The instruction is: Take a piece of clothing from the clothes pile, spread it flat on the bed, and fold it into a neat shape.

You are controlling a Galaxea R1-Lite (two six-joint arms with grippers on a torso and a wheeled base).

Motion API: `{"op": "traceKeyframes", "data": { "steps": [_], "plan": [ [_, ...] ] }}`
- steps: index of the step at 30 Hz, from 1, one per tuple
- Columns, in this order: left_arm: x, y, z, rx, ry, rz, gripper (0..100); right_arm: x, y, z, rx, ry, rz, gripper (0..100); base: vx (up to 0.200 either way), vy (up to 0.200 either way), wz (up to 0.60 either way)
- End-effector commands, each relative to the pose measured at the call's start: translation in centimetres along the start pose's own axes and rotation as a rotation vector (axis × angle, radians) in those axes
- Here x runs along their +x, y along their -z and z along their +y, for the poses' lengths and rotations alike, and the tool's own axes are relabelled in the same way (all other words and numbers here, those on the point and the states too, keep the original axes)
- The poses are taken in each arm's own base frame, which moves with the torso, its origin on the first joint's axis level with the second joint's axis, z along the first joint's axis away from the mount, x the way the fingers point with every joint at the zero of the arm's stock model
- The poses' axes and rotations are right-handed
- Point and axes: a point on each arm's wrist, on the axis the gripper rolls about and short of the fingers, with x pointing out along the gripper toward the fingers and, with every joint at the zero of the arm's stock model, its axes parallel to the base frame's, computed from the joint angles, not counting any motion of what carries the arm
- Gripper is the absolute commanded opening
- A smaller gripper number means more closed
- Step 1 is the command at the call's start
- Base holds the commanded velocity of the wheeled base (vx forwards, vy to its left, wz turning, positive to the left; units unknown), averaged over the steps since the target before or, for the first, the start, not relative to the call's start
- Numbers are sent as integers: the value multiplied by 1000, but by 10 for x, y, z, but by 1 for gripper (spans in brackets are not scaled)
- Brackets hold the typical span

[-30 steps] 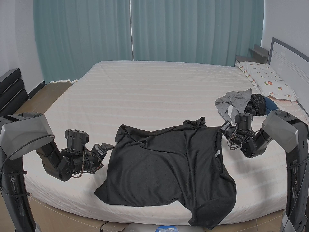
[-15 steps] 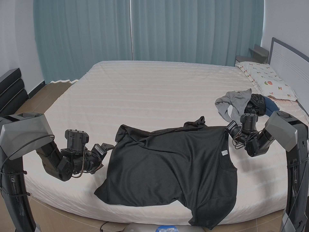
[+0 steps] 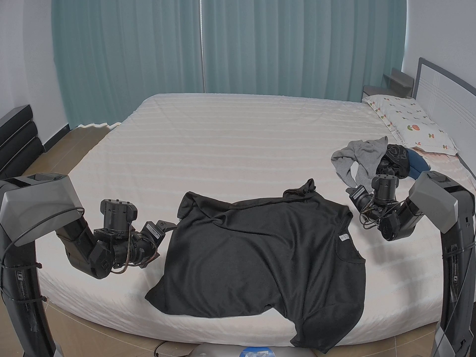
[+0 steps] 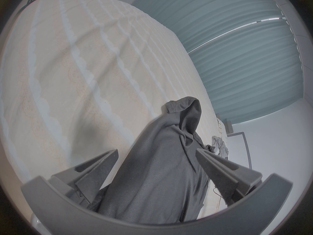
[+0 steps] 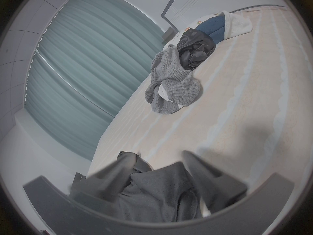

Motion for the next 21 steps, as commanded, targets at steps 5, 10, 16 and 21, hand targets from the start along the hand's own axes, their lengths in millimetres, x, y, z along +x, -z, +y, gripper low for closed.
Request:
{"op": "traceKeyframes", "data": {
  "steps": [5,10,16,21],
  "plan": [
    [1,0,0,-3,1,0,100,-3,-2,2,2,-3,3,100,0,0,0],
    [1,0,0,-4,0,-2,100,-4,-1,1,5,3,10,100,0,0,0],
    [2,-1,0,-3,-3,-13,100,-7,1,3,7,3,19,100,0,0,0],
    [5,-2,-3,-2,12,-19,100,-9,3,6,6,2,28,100,0,0,0]
  ]
}}
